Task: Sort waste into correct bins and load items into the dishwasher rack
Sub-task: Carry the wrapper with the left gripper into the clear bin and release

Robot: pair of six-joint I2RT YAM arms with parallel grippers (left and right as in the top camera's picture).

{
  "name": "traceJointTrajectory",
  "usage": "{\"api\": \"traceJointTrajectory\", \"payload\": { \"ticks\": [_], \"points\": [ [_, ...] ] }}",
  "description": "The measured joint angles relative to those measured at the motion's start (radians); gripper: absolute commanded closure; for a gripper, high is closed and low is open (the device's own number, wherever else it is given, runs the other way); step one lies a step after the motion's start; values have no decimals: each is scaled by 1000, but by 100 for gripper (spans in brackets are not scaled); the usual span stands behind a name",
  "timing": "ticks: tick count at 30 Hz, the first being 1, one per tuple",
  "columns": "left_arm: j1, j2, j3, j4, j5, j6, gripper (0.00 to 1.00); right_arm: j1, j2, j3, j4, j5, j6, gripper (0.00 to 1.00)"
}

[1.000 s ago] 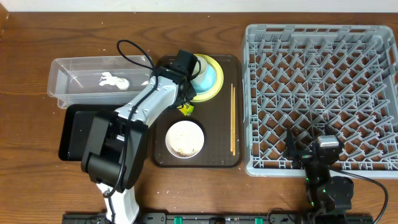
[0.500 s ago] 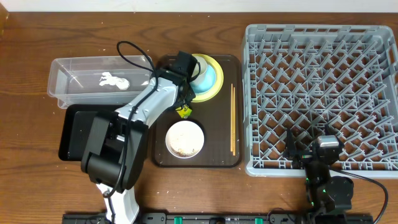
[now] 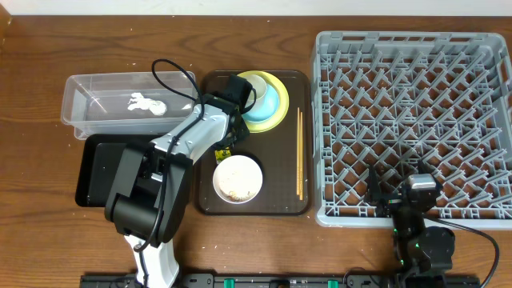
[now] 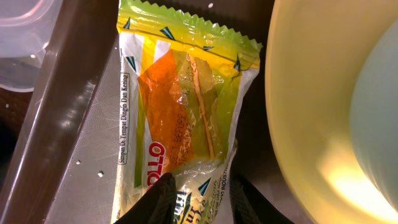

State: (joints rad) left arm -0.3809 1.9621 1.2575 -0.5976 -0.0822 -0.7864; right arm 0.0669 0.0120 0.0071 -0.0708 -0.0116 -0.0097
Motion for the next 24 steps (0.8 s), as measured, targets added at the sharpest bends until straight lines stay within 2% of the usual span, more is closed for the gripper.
{"api": "traceJointTrajectory", "payload": {
  "ticks": [9,10,12,20,24],
  "points": [
    [0,0,-13,13,-1,-3,78,0,0,0,0,0,0,1],
    [0,0,-16,16,-2,-3,81,0,0,0,0,0,0,1],
    [0,0,-18,23,-5,-4,94,0,0,0,0,0,0,1],
    [0,-8,-19,26,-6,-2,94,0,0,0,0,0,0,1],
    [3,-87,-19,27,-6,-2,94,0,0,0,0,0,0,1]
  ]
}}
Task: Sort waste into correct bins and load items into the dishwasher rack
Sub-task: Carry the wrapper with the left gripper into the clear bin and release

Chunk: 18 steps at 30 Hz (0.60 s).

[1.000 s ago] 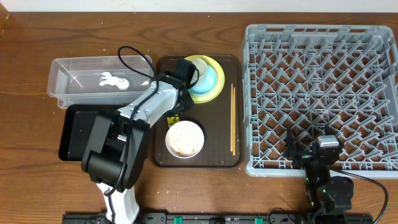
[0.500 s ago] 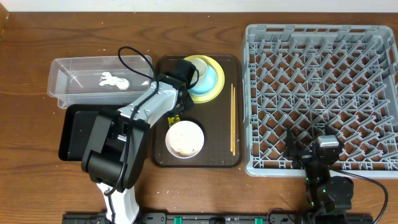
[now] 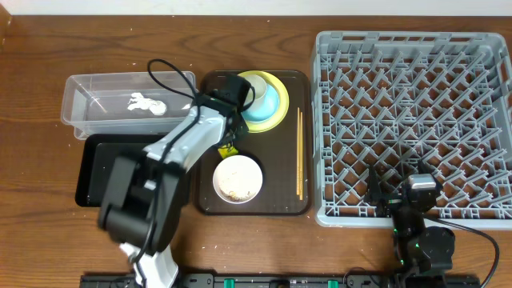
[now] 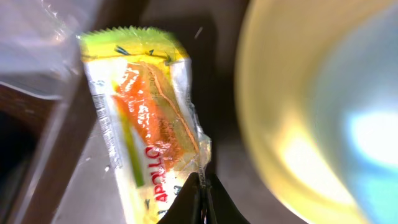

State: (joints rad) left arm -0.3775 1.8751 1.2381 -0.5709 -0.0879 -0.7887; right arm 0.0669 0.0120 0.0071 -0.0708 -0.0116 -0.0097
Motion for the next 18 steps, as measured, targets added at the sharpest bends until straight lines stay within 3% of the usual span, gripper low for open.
{"api": "traceJointTrajectory", "payload": {
  "ticks": [9,18],
  "points": [
    [63,-319,1,14,-53,4,94,0,0,0,0,0,0,1],
    [246,-339,2,104,-129,4,93,0,0,0,0,0,0,1]
  ]
}}
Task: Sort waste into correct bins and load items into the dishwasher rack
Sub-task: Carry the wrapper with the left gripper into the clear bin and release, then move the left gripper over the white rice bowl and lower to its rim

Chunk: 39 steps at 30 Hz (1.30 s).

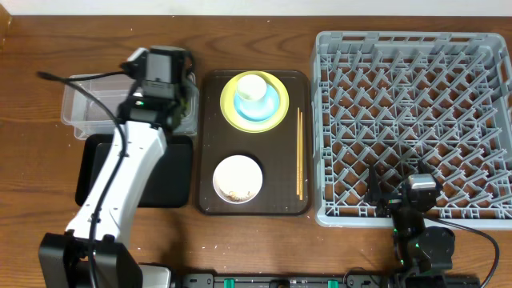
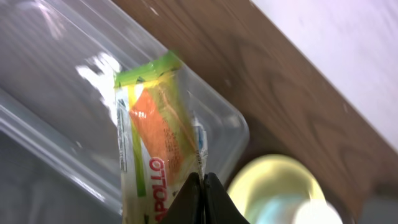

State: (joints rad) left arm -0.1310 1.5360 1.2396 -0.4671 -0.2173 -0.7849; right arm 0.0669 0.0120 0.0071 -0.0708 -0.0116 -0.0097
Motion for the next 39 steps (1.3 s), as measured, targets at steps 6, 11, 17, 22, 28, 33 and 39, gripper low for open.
{"api": "traceJointTrajectory", "payload": {
  "ticks": [6,11,17,22,28,33,39],
  "points": [
    [92,62,0,74,-8,0,94,0,0,0,0,0,0,1],
    [116,154,0,124,-11,0,92,0,0,0,0,0,0,1],
    [121,258,0,157,-11,0,85,0,0,0,0,0,0,1],
    [124,268,0,169,-13,4,64,0,0,0,0,0,0,1],
    [124,256,0,156,11,41,64,0,0,0,0,0,0,1],
    [124,150,-1,74,143,87,64,0,0,0,0,0,0,1],
    [119,-26,3,-135,380,106,76,0,0,0,0,0,0,1]
  ]
}}
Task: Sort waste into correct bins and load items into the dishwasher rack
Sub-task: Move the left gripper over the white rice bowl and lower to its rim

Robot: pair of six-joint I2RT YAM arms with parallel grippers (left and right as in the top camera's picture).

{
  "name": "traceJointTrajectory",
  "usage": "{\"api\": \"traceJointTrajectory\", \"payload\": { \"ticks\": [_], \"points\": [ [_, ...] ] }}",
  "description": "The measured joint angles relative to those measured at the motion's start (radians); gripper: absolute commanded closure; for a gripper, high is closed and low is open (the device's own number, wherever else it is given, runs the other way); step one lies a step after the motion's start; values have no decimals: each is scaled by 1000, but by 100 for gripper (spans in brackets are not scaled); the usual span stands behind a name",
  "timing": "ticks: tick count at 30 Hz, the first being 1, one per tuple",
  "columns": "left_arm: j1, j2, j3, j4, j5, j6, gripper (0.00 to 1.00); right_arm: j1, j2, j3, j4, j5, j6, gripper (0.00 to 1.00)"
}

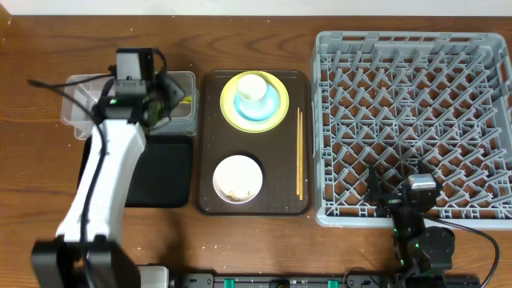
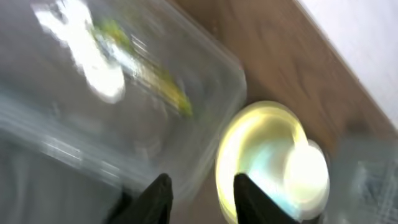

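Observation:
My left gripper point(image 2: 200, 182) is open over the right end of the clear plastic bin point(image 1: 76, 112), with nothing between its fingers. The yellow-green snack wrapper point(image 2: 163, 87) lies inside that bin as a blurred streak, beside a white crumpled scrap point(image 2: 93, 59). On the brown tray point(image 1: 210, 160) stand a yellow plate point(image 1: 276, 112) carrying a blue bowl and a cup, a white bowl point(image 1: 238, 178) with crumbs, and chopsticks point(image 1: 301, 152). The grey dishwasher rack point(image 1: 416, 120) fills the right. My right gripper point(image 1: 400, 204) rests at the rack's front edge; its jaws are unclear.
A black bin point(image 1: 164, 172) sits in front of the clear one, left of the brown tray. The left arm stretches over both bins. Bare wooden table lies at the far left and along the back edge.
My left gripper was shut on the snack wrapper above the clear bin. It is now open and the wrapper lies in the bin. The arm has shifted a little to the left.
My left gripper stood open around the wrapper's end on the brown tray beside the yellow plate. Then it was shut on the wrapper there, then held it over the clear bin. Now the wrapper is in the bin and the gripper is open. The right arm stayed put.

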State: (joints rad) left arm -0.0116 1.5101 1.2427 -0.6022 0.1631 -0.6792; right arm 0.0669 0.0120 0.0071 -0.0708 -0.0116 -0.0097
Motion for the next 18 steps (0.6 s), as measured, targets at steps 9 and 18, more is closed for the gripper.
{"api": "traceJointTrajectory", "payload": {
  "ticks": [9,18],
  "points": [
    [-131,-8,-5,-327,119,30,87,0,0,0,0,0,0,1],
    [-354,-8,-33,-359,108,113,85,0,0,0,0,0,0,1]
  ]
}}
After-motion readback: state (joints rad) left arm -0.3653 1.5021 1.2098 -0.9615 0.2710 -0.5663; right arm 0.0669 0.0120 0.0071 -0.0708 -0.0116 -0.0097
